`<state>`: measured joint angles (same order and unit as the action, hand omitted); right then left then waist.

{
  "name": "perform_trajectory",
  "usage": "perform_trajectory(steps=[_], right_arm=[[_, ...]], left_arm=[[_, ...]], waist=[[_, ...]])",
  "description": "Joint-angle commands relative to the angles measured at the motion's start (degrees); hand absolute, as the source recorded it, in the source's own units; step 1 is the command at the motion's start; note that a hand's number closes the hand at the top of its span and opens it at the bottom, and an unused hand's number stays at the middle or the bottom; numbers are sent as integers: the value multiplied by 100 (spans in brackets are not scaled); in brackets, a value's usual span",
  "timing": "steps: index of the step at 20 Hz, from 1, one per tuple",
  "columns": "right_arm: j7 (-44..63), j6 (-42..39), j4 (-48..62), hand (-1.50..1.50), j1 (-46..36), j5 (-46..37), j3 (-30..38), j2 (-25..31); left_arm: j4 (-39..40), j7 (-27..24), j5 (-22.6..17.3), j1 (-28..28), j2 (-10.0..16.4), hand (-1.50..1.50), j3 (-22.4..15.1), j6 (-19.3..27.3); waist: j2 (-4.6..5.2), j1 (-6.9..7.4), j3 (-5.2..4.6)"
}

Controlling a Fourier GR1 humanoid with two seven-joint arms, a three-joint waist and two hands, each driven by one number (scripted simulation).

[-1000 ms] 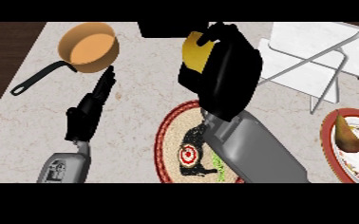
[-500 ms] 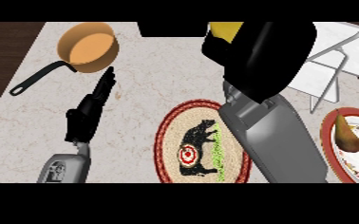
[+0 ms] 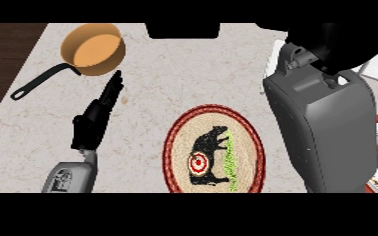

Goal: Pick the lemon from the placemat and place it in the tiered shelf

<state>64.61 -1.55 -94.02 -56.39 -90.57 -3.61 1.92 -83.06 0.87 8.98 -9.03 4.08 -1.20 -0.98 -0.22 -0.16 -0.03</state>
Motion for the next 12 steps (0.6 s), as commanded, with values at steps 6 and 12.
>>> perform_trajectory(steps=[6,12], right_arm=[[-221,-939,-54,150,-125,-96,600,501],[-301,-402,712,150,-229,-380,691,564]], left_arm=[[-20,-114,-215,61,248,0,210,-297],[309,43,4,-398,3,0,109,-25]], waist=[[4,8,2],[24,23,0]])
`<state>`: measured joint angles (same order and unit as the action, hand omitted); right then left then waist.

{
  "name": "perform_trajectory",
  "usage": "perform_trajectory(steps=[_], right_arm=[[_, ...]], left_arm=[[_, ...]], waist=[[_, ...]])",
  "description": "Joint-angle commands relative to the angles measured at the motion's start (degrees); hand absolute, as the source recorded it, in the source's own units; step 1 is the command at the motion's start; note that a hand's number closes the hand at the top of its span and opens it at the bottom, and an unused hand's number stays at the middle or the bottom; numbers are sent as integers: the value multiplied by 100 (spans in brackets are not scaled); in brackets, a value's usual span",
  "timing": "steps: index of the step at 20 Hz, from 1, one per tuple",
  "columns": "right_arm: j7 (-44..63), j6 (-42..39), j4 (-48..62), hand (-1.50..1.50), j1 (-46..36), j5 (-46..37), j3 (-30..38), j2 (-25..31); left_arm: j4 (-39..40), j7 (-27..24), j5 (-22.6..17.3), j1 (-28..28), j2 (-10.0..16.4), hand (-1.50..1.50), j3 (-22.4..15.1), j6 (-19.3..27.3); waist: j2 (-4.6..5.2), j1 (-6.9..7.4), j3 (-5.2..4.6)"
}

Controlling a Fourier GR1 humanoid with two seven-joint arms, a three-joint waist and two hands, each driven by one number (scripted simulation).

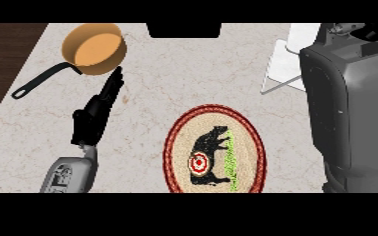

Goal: Pick the lemon from the placemat and place it in the tiered shelf

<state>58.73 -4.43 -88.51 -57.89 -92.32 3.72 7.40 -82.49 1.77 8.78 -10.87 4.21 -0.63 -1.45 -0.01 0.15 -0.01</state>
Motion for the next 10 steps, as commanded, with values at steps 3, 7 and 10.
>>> perform_trajectory(steps=[3,7,10], right_arm=[[-310,435,539,150,312,-150,42,377],[-793,1589,1453,150,317,48,228,542],[-587,1456,1374,150,245,54,473,682]], left_arm=[[40,-256,25,210,-7,0,-24,-24],[-38,-197,255,233,-305,0,-284,250],[-161,-172,187,314,-196,0,-236,125]], waist=[[6,16,-1],[24,53,0],[4,29,0]])
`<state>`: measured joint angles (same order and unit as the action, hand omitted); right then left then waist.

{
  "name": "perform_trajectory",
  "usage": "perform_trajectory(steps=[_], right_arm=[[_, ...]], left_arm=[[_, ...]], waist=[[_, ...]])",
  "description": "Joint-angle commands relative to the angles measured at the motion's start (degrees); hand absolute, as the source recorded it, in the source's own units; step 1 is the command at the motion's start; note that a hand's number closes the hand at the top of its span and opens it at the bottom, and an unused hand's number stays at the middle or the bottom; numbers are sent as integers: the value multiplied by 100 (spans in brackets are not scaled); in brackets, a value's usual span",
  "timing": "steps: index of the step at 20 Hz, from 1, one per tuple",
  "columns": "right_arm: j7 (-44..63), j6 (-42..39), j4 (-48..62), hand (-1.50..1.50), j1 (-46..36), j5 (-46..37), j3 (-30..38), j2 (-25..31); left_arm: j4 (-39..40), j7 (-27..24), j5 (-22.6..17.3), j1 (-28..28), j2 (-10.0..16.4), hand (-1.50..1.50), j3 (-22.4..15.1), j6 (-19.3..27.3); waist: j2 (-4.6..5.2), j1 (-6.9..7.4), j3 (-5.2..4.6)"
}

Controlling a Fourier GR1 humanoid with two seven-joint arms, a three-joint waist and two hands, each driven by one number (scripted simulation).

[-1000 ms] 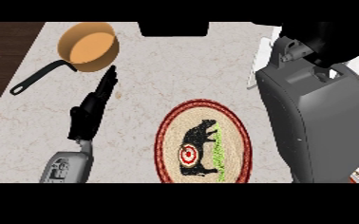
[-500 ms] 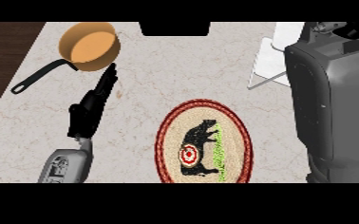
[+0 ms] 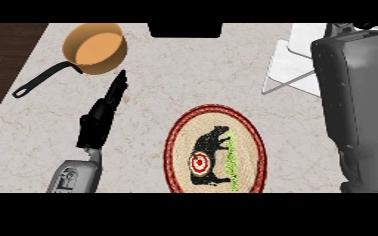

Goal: Pick the lemon from the placemat and place it in the tiered shelf

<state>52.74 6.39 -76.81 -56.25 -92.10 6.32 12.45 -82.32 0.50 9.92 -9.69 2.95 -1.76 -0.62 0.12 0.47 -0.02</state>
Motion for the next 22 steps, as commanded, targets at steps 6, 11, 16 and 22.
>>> perform_trajectory(steps=[6,11,16,22], right_arm=[[-812,2107,69,150,477,1353,737,89],[-1210,2557,637,150,561,1668,871,374],[-1223,2579,926,150,231,1822,893,560],[244,1976,525,-150,930,504,1035,537]], left_arm=[[-103,373,-234,-248,222,0,242,-229],[-545,541,-29,-2,0,0,-55,-54],[172,-4,-122,-186,125,0,209,-163],[-38,-73,26,152,4,0,40,-10]], waist=[[0,-16,6],[-9,-3,4],[-5,-19,0],[-20,-43,-1]])
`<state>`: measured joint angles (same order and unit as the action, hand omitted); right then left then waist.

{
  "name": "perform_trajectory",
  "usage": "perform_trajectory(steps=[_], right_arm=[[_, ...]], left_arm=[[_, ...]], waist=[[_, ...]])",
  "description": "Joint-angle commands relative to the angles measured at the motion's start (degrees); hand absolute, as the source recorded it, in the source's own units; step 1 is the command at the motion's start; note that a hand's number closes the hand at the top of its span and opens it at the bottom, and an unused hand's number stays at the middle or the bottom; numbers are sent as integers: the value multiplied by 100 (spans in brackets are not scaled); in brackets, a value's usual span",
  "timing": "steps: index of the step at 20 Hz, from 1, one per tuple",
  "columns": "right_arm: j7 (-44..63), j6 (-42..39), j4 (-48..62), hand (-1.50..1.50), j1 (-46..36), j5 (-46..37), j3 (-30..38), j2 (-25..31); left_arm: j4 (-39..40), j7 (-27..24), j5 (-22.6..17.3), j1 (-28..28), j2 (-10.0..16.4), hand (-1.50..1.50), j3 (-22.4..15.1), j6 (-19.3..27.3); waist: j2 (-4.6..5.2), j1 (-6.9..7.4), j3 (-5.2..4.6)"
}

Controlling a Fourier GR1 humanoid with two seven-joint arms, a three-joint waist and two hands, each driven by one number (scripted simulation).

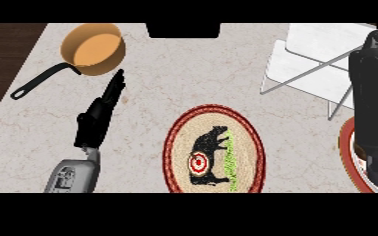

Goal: Pick the lemon from the placemat and place it in the tiered shelf

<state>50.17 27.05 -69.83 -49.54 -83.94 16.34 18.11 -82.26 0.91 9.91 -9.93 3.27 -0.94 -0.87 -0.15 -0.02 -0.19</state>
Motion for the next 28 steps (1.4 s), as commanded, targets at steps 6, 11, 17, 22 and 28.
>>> perform_trajectory(steps=[6,11,17,22,28], right_arm=[[513,137,-837,-150,439,17,121,-165],[195,504,-820,-150,300,642,206,-254],[306,-87,-1617,-150,391,1057,-3,-258],[296,247,-2162,-150,67,1437,543,81],[831,-233,-3484,-150,285,1271,997,307]], left_arm=[[66,-149,-53,42,66,0,43,-126],[118,165,-51,-359,-14,0,90,-21],[188,-250,26,36,-33,0,31,-4],[-10,-25,103,54,-162,0,-104,90],[-162,209,-141,99,64,0,116,-140]], waist=[[10,1,17],[22,17,19],[12,12,17],[-7,-40,19],[-26,-83,16]])
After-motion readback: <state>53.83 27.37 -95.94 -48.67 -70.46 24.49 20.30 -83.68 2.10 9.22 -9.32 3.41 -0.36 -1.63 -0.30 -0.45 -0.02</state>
